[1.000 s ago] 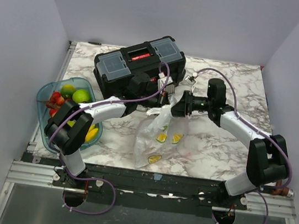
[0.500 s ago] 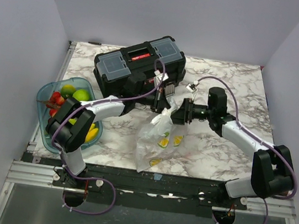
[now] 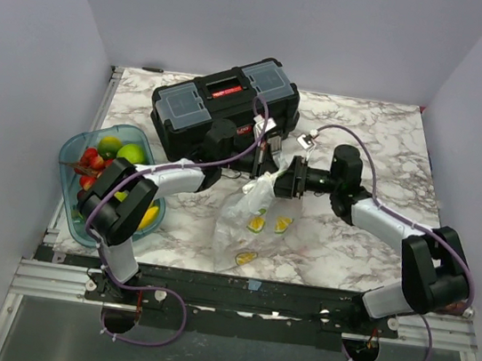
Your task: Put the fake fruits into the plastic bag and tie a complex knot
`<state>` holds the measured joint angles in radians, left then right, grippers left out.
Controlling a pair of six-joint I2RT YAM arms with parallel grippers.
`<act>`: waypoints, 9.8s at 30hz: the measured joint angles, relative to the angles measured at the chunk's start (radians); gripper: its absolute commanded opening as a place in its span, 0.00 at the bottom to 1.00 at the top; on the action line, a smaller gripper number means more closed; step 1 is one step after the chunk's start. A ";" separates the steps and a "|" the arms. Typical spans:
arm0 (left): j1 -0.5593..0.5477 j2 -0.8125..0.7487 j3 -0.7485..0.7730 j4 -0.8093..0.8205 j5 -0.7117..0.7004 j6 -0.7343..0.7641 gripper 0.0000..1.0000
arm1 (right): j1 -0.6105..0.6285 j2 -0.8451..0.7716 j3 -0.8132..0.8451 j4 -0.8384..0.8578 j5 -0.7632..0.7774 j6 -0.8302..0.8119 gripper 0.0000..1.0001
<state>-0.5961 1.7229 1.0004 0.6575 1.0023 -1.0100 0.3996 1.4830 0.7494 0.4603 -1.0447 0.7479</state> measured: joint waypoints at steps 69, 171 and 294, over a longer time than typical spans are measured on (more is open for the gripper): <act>-0.028 0.030 -0.026 -0.100 0.050 0.060 0.00 | -0.040 -0.200 0.232 -0.873 0.140 -1.064 0.30; 0.162 -0.391 0.010 -1.240 -0.571 1.041 0.00 | -0.154 -0.310 0.067 -0.963 0.436 -1.309 0.01; 0.195 -0.421 -0.110 -1.212 -0.568 1.504 0.57 | -0.323 -0.227 0.120 -1.110 0.370 -1.558 0.90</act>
<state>-0.4007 1.3018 0.8902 -0.5545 0.4347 0.4938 0.0761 1.2564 0.8692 -0.6498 -0.6743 -0.8101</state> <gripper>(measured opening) 0.503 0.853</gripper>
